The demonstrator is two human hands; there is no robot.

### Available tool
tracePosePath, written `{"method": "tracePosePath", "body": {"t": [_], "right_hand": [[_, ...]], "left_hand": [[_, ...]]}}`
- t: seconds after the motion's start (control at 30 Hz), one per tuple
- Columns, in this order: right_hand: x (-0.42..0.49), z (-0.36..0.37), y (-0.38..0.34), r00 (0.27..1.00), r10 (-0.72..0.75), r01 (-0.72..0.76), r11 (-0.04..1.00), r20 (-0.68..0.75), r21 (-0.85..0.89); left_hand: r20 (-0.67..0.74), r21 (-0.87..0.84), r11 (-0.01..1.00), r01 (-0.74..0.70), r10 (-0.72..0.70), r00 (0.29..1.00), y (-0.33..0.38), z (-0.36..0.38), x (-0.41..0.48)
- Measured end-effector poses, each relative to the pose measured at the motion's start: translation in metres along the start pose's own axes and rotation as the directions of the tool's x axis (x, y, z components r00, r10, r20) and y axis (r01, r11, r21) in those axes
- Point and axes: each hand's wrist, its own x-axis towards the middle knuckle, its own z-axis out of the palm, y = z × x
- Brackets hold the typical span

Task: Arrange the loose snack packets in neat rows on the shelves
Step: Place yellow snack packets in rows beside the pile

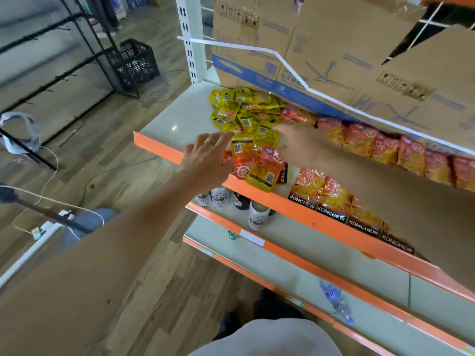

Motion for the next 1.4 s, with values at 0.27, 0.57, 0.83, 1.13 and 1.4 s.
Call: {"method": "tracePosePath", "body": {"t": [0.27, 0.57, 0.83, 1.13, 1.4], "right_hand": [[0.066, 0.002, 0.009, 0.983, -0.129, 0.15, 0.975, 0.131, -0.164], [0.092, 0.019, 0.02, 0.927, -0.308, 0.366, 0.87, 0.215, -0.33], [0.096, 0.013, 0.036, 0.99, -0.11, 0.129, 0.963, 0.094, -0.235], [0.081, -0.01, 0.048, 0.992, 0.088, -0.045, 0.912, -0.088, 0.408], [0.036, -0.027, 0.049, 0.961, 0.25, -0.085, 0.672, -0.118, 0.736]], "left_hand": [[0.115, -0.092, 0.976, 0.196, -0.186, 0.976, 0.012, 0.005, 0.035], [0.11, -0.249, 0.88, 0.405, -0.39, 0.914, 0.018, 0.029, 0.041], [0.124, -0.573, 0.666, 0.477, -0.505, 0.854, 0.019, 0.027, 0.042], [0.145, -0.861, 0.33, 0.387, -0.57, 0.809, 0.007, 0.0, 0.045], [0.265, -0.955, 0.002, 0.297, -0.448, 0.854, 0.009, -0.027, 0.041]]}}
